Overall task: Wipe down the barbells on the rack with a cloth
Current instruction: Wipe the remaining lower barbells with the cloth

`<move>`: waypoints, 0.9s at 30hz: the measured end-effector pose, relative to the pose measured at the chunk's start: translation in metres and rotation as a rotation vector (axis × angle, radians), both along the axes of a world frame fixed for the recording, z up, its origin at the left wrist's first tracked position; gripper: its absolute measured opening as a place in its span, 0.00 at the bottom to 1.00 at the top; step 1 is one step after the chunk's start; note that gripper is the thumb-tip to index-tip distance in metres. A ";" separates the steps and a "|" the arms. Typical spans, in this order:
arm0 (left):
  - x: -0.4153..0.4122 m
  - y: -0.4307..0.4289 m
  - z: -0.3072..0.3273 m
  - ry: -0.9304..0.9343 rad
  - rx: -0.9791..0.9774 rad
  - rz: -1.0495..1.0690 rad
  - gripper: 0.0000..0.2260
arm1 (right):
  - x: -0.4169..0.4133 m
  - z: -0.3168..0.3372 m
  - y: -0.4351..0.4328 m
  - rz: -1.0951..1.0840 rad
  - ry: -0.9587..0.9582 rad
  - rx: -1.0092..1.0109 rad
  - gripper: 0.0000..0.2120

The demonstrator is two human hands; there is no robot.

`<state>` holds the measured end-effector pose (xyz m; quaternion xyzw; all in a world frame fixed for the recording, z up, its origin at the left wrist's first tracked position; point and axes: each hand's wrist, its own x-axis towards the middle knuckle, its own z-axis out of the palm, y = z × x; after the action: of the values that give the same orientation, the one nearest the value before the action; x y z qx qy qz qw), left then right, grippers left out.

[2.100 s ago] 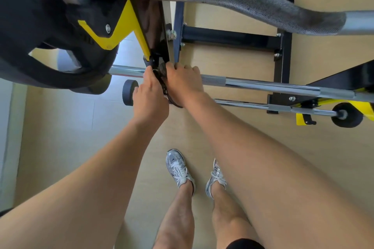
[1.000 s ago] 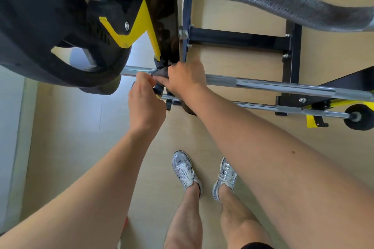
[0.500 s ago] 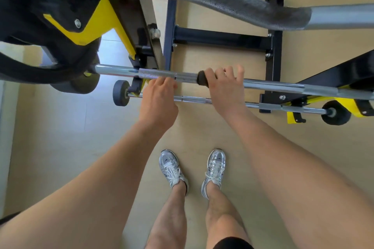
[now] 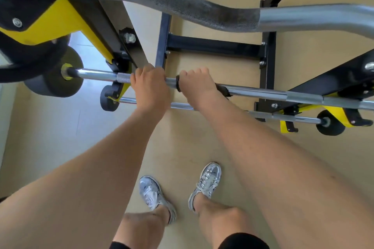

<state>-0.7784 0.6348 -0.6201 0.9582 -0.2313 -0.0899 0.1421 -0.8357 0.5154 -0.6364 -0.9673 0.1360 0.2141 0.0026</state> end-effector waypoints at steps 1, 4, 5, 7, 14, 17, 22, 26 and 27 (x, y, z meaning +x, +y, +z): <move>0.006 -0.008 -0.002 0.032 -0.037 0.033 0.13 | -0.005 -0.007 0.006 0.016 -0.085 -0.024 0.09; 0.020 -0.025 -0.009 0.134 -0.087 0.076 0.12 | -0.008 -0.016 0.012 -0.017 -0.214 -0.024 0.08; 0.025 -0.027 -0.014 0.154 -0.089 0.079 0.12 | -0.005 -0.017 0.008 -0.029 -0.206 0.009 0.07; 0.032 -0.028 -0.026 0.149 -0.053 0.058 0.12 | 0.003 -0.017 -0.003 -0.049 -0.138 0.141 0.13; 0.030 -0.032 -0.046 -0.062 -0.140 0.091 0.14 | 0.039 -0.021 -0.025 -0.252 0.168 0.730 0.18; 0.035 -0.026 -0.057 -0.098 -0.209 0.056 0.14 | 0.030 -0.020 -0.022 -0.193 0.079 0.603 0.14; 0.042 -0.018 -0.067 -0.170 -0.140 -0.064 0.10 | 0.007 -0.037 0.002 -0.157 -0.281 0.180 0.11; 0.034 -0.012 -0.077 -0.337 -0.150 -0.075 0.10 | -0.001 -0.059 0.011 -0.109 -0.569 -0.108 0.15; 0.031 -0.010 -0.082 -0.386 -0.189 -0.083 0.11 | -0.001 -0.063 0.014 -0.110 -0.622 -0.158 0.14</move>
<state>-0.7477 0.6249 -0.7018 0.9298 -0.3009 0.1114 0.1806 -0.8369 0.5296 -0.6992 -0.9747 0.1971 -0.1036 -0.0196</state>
